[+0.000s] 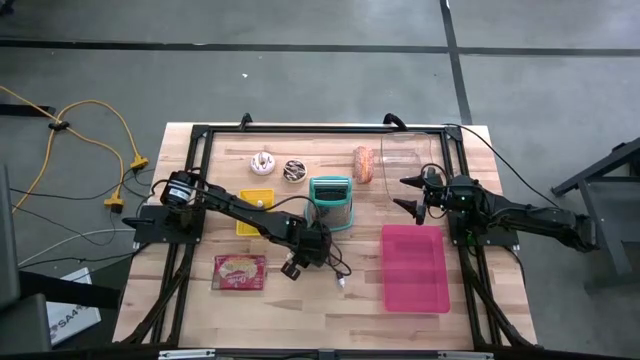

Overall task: Pick & Place Food Item
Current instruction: Put the blue food coloring bottle into the yellow bin

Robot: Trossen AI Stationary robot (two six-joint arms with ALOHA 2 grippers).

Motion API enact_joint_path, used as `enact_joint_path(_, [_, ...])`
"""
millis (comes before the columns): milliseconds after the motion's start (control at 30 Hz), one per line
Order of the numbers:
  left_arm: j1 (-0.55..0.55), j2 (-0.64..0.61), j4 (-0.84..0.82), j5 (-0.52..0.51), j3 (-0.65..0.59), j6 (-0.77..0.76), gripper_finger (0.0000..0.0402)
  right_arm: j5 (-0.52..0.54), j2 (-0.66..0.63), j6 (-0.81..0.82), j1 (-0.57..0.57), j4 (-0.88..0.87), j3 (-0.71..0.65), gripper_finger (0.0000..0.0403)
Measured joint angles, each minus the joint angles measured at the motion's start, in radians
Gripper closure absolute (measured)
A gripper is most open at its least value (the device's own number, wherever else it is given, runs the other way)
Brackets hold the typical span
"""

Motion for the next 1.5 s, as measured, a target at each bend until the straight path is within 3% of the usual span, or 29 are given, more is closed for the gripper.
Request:
enact_joint_path(500, [-0.009, -0.008, -0.007, -0.006, 0.0, 0.001, 0.0322, 0.0, 0.0, 0.0, 0.0, 0.0, 0.0, 0.0046])
enact_joint_path(833, [-0.022, -0.14, -0.046, -0.009, 0.0, -0.023, 0.0322, 0.0, 0.0, 0.0, 0.0, 0.0, 0.0, 0.0046])
enact_joint_path(1033, [-0.022, -0.209, -0.092, -0.068, 0.0, -0.025, 0.0322, 0.0, 0.0, 0.0, 0.0, 0.0, 0.0, 0.0046])
enact_joint_path(1500, [-0.023, -0.219, -0.139, -0.075, 0.0, -0.056, 0.0323, 0.0, 0.0, 0.0, 0.0, 0.0, 0.0, 0.0046])
